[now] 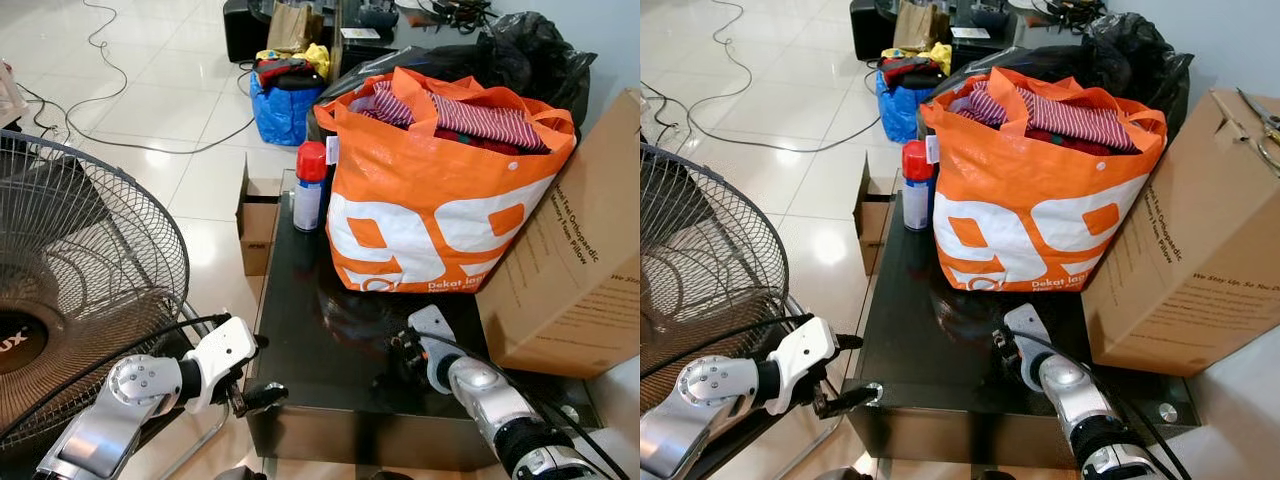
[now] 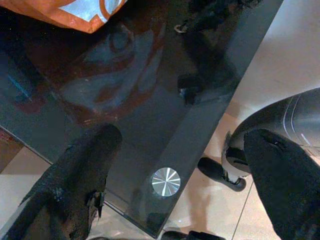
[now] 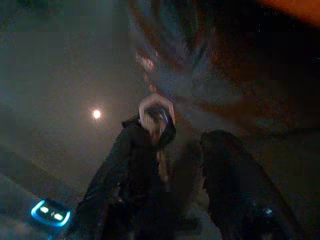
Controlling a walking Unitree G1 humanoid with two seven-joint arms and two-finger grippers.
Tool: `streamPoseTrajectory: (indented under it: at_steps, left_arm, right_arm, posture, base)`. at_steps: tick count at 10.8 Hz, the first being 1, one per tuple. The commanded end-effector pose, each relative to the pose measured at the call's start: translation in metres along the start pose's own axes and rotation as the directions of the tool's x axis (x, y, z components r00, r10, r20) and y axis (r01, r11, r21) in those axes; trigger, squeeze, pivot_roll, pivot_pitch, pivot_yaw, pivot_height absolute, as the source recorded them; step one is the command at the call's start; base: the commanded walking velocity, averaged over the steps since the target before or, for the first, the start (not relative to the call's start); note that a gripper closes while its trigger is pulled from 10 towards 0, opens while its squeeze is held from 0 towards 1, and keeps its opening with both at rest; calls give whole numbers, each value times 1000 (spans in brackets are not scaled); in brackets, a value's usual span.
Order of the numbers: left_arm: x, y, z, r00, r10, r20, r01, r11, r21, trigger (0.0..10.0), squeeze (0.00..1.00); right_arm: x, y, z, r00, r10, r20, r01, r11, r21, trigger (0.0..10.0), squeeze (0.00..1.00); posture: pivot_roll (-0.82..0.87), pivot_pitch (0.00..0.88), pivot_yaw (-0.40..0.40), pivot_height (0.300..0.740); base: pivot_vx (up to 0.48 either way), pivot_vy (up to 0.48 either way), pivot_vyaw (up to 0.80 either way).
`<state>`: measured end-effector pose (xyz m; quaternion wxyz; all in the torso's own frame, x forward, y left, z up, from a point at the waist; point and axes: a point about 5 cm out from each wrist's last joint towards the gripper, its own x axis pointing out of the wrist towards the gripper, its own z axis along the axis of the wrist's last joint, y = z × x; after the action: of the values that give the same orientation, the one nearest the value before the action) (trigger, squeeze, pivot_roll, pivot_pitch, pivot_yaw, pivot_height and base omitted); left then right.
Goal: Hang keys on a hook
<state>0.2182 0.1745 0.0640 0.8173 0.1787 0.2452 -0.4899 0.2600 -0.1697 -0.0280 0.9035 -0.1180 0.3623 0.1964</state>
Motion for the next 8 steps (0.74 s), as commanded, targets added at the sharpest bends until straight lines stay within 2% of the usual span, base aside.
streamPoseTrajectory:
  at_steps: [1, 3, 6, 7, 8]
  left_arm:
    - [-1, 2, 2, 1000, -3, -5, 3, 1000, 14, 10000, 627]
    - [-1, 3, 3, 1000, -12, -9, 13, 1000, 16, 10000, 627]
    - [-4, 3, 2, 1000, -13, -13, 13, 1000, 17, 10000, 631]
    - [-4, 3, 2, 1000, -12, -13, 12, 1000, 15, 10000, 631]
    - [-5, 3, 2, 1000, -10, -13, 10, 1000, 15, 10000, 635]
  right_arm:
    - [-1, -5, -2, 1000, -15, -15, 15, 1000, -17, 10000, 0]
    - [2, -1, -11, 997, -30, -72, 30, 1000, 1, 10000, 0]
    - [5, 5, -11, 995, -13, -96, 14, 1000, 12, 10000, 0]
    - [6, 7, -12, 994, 6, -109, -5, 1000, 9, 9020, 0]
    - [6, 9, -13, 993, 19, -118, -19, 1000, 2, 3529, 0]
  posture:
    - [-21, 27, -55, 732]
    - [-18, 29, -50, 732]
    - [-10, 33, -55, 732]
    - [-9, 31, -57, 732]
    - [-10, 29, -60, 732]
  base:
    - [0, 0, 0]
    - [0, 0, 0]
    - [0, 0, 0]
    - [0, 0, 0]
    - [0, 0, 0]
